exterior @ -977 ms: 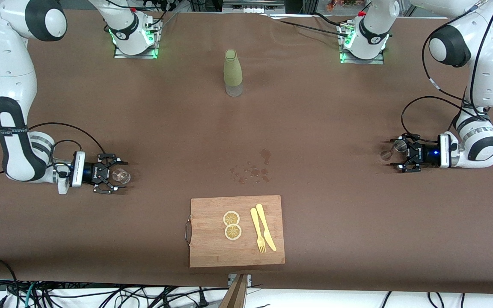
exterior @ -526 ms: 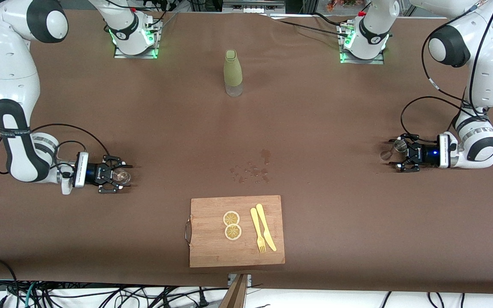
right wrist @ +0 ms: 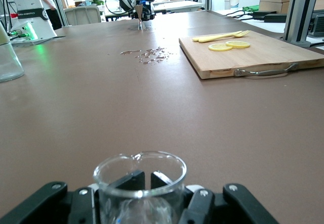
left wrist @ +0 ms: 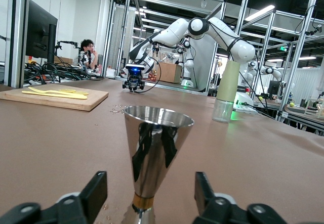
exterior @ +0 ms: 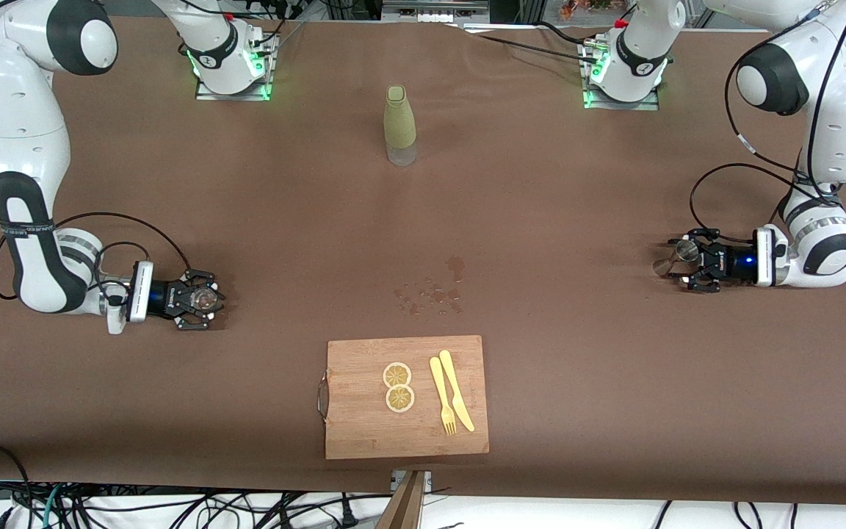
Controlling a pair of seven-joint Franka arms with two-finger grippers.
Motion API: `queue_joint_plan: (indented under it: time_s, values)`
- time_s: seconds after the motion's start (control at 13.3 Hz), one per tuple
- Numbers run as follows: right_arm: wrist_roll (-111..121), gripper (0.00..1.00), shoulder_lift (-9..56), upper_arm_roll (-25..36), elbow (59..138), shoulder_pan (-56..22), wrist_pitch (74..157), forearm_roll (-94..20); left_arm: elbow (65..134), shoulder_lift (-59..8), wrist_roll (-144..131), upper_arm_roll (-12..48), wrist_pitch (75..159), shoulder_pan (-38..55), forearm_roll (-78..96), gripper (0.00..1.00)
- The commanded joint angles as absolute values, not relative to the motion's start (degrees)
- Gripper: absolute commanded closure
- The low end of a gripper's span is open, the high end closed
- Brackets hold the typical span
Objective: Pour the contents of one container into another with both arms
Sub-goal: 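Lift the glass cup with the right gripper while the left gripper brings the jigger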
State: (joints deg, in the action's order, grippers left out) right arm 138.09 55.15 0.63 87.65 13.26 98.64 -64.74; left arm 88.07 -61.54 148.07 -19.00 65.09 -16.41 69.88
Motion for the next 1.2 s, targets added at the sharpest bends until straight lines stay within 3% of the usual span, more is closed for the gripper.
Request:
queue_joint_plan:
  time_s: [0.0,0.15,0.38,1.13]
  values:
    - [138.0,0.91,56.3,-0.1,86.0,13.7,97.8,-65.8,88.2,-61.8,151.3,-19.3,64.2,-17.0,68.7,0.65]
    - [136.1,0.92,55.8,-1.1,85.9,13.7,97.6,-65.8,88.2,-62.0,152.3,-19.3,64.4,-17.1,68.8,1.0]
    - [128.4,0.92,55.8,-4.0,82.6,13.2,93.8,-65.7,88.1,-62.1,157.4,-19.2,64.9,-17.3,70.0,1.0]
    - [122.8,0.96,53.4,-13.9,76.6,5.1,95.6,-65.7,86.2,-58.5,146.3,-17.7,65.7,-10.4,72.4,1.0]
